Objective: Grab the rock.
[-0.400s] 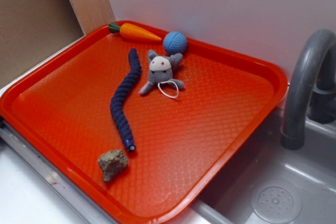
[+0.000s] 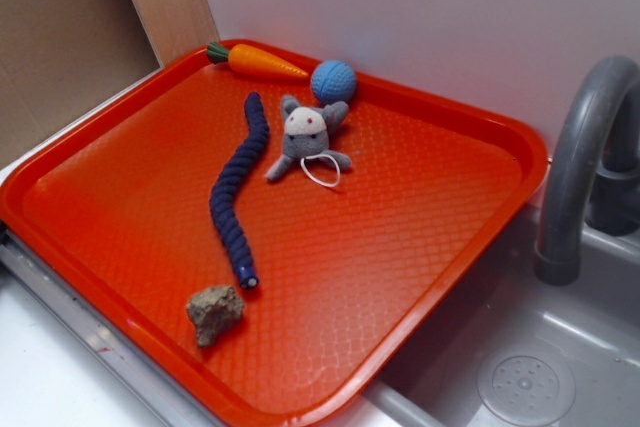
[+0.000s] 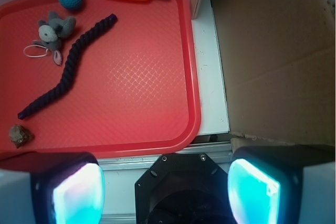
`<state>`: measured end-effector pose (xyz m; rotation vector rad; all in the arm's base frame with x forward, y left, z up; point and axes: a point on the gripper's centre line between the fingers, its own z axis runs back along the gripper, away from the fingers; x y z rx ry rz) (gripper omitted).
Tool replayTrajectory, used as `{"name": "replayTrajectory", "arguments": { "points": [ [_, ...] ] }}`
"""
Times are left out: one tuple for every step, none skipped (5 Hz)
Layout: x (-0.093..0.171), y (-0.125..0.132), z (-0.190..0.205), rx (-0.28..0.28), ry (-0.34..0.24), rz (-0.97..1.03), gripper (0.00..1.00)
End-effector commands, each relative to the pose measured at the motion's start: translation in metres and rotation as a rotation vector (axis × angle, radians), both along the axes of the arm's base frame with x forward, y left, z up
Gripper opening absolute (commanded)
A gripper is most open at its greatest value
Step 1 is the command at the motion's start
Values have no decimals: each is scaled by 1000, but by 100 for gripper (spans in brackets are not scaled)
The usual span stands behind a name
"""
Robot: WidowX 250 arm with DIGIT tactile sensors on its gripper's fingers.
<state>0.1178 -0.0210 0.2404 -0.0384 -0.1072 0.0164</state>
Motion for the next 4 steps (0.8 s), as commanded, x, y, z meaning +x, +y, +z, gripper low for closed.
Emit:
{"name": "replayTrajectory", "arguments": {
  "points": [
    [21, -56, 2, -91, -81, -23, 100],
    [25, -104, -5, -152, -90, -99, 100],
    [25, -152, -18, -296, -56, -228, 100],
    [16, -194, -36, -376, 11, -276, 100]
  ]
}}
